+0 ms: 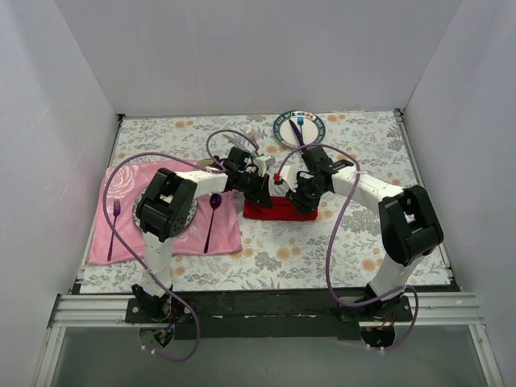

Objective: Fold the napkin into a case and place the utensils inside

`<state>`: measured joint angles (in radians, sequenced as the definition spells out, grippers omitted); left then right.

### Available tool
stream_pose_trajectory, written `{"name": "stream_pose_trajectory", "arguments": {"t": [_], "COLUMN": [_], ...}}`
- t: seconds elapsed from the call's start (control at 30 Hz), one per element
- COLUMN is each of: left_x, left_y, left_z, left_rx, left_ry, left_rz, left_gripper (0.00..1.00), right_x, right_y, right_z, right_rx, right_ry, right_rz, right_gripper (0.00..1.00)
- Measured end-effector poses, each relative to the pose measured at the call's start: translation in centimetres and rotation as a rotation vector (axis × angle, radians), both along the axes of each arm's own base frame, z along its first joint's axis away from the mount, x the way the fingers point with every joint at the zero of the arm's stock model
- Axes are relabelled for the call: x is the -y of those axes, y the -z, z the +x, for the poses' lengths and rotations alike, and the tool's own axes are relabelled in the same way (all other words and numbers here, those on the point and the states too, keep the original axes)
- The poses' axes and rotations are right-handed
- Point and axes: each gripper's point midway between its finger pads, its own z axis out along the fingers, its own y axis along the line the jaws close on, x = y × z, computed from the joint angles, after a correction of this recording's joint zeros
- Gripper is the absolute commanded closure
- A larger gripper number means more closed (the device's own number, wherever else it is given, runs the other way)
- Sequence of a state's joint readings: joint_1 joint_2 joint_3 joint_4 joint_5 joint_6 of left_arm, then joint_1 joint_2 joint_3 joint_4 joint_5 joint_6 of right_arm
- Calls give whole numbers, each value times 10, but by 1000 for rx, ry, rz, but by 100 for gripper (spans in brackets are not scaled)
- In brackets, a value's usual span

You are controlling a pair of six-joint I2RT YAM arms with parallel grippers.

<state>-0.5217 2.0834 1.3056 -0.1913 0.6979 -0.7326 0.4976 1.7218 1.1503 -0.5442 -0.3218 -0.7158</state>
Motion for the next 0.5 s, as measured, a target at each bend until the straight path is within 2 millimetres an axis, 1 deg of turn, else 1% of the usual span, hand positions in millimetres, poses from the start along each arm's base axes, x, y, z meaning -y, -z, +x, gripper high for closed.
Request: {"name": "stream_pose_trajectory", "arguments": {"t": [0.03, 0.1, 0.17, 0.2, 0.27, 0.3, 0.33, 0.37, 0.5], "left_x": [0, 0, 0, 0, 0, 0, 0, 0, 0], "left_y": [0, 0, 0, 0, 0, 0, 0, 0, 0], "left_z": [0, 0, 0, 0, 0, 0, 0, 0, 0], "left_rx": [1, 2, 2, 2, 2, 2, 2, 3, 5], "left_ry": [1, 3, 3, 3, 3, 3, 3, 3, 6], "left_rz": [0, -1, -1, -1, -1, -1, -1, -1, -1], "left_gripper": [100, 100, 100, 100, 100, 100, 100, 100, 100], "right_x": [1, 2, 2, 2, 2, 2, 2, 2, 1], "right_y": [1, 2, 5, 6, 9, 10, 10, 10, 6], "right_z": [0, 0, 1, 1, 2, 2, 2, 2, 4], "right_rx": [1, -3, -6, -9, -13, -14, -16, -19, -17], "right_ry": [0, -3, -10, -12, -15, -17, -17, -17, -14], "right_rz": [-6, -13, -20, -23, -30, -31, -33, -34, -32], "right_gripper": [59, 67, 68, 74, 83, 91, 96, 99, 99]}}
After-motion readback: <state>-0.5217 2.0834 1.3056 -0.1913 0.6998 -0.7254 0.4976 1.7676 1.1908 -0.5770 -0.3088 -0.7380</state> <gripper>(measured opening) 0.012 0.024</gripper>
